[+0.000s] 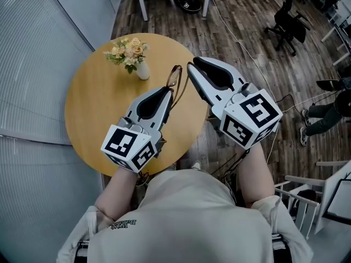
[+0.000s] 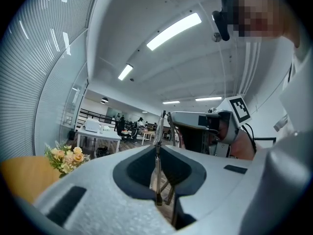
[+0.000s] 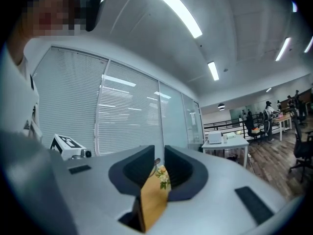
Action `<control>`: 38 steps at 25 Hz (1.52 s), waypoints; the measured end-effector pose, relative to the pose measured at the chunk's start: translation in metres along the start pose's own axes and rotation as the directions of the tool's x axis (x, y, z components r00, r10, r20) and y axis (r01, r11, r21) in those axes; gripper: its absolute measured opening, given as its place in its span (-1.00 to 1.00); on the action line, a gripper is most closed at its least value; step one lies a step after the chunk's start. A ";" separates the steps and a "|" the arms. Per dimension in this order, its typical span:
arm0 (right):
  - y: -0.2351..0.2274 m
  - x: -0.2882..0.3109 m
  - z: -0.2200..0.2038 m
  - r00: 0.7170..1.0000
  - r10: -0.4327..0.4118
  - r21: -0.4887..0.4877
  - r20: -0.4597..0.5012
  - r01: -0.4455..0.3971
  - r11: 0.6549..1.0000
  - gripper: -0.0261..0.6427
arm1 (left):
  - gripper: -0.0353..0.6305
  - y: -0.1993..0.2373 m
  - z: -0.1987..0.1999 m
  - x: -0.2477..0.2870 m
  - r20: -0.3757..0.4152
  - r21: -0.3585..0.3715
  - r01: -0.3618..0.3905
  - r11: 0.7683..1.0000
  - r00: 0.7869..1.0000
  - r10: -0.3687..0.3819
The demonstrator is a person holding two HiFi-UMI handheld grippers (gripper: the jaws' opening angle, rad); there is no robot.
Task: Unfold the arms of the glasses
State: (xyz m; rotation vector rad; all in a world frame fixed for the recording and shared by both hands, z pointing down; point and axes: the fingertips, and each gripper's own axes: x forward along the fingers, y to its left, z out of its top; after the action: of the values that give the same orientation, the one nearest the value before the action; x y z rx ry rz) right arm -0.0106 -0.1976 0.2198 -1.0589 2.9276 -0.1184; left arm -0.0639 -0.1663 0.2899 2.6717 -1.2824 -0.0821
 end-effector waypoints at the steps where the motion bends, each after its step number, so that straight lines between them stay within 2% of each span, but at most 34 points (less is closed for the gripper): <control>1: -0.001 -0.001 0.000 1.000 -0.003 -0.005 -0.001 0.003 1.000 -0.69 | -0.76 0.002 0.001 0.000 0.005 -0.003 -0.004 1.000 1.000 0.004; 9: -0.004 -0.015 -0.004 1.000 -0.024 -0.029 -0.020 0.024 0.999 -0.69 | -0.76 0.023 0.013 -0.004 0.039 -0.038 -0.046 0.998 0.998 0.047; 16: -0.001 -0.035 -0.022 0.999 -0.023 -0.002 -0.040 0.023 1.000 -0.69 | -0.76 0.035 0.018 -0.008 0.064 -0.070 -0.073 0.995 0.995 0.078; 31: 0.009 -0.058 -0.085 0.988 -0.009 0.060 -0.154 0.019 0.998 -0.69 | -0.76 0.054 0.022 -0.011 0.090 -0.129 -0.085 0.988 0.991 0.097; 34: 0.013 -0.060 -0.098 0.984 0.002 0.060 -0.181 0.009 0.998 -0.69 | -0.76 0.052 0.020 -0.009 0.084 -0.124 -0.085 0.989 0.992 0.096; 38: 0.015 -0.062 -0.105 0.980 0.010 0.061 -0.201 0.002 0.998 -0.69 | -0.76 0.050 0.016 -0.007 0.065 -0.079 -0.090 0.993 0.993 0.096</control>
State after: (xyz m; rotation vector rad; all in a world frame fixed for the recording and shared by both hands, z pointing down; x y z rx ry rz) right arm 0.0223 -0.1402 0.3232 -1.0929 3.0795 -0.3321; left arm -0.1088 -0.1936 0.2827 2.5621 -1.3931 -0.2072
